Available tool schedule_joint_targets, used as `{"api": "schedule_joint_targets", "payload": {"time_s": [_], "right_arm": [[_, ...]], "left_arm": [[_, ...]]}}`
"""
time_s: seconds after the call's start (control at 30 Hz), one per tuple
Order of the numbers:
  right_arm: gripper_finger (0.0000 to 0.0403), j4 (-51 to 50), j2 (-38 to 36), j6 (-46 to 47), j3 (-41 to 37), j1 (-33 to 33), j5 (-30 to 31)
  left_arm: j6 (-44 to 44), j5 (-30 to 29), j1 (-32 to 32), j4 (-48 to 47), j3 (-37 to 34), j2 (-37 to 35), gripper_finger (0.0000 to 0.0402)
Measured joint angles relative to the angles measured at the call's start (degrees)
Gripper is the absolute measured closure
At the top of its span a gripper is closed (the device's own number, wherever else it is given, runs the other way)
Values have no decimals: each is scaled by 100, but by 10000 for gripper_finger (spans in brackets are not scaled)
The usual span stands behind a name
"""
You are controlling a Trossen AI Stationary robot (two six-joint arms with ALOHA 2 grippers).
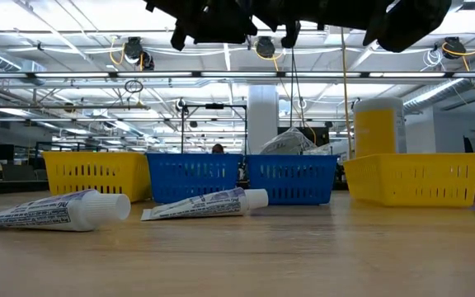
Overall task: Pick & Place Travel size toiletries
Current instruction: Put the shave cream into the left blue bin
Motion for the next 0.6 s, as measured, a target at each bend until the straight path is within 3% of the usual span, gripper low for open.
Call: {"api": "schedule_joint_targets", "payload": {"time_s": [0.23,0.47,0.6], "right_arm": [[285,-87,0,9,0,-2,15],[285,-149,-2,67,0,0,0],[256,-179,-2,103,0,0,-20]], "left_arm": [[-37,-20,-12,-85,0,-2,386],[-25,-64,-33,-108,-2,-2,399],[-140,-146,-37,-250,-2,-2,401]]}}
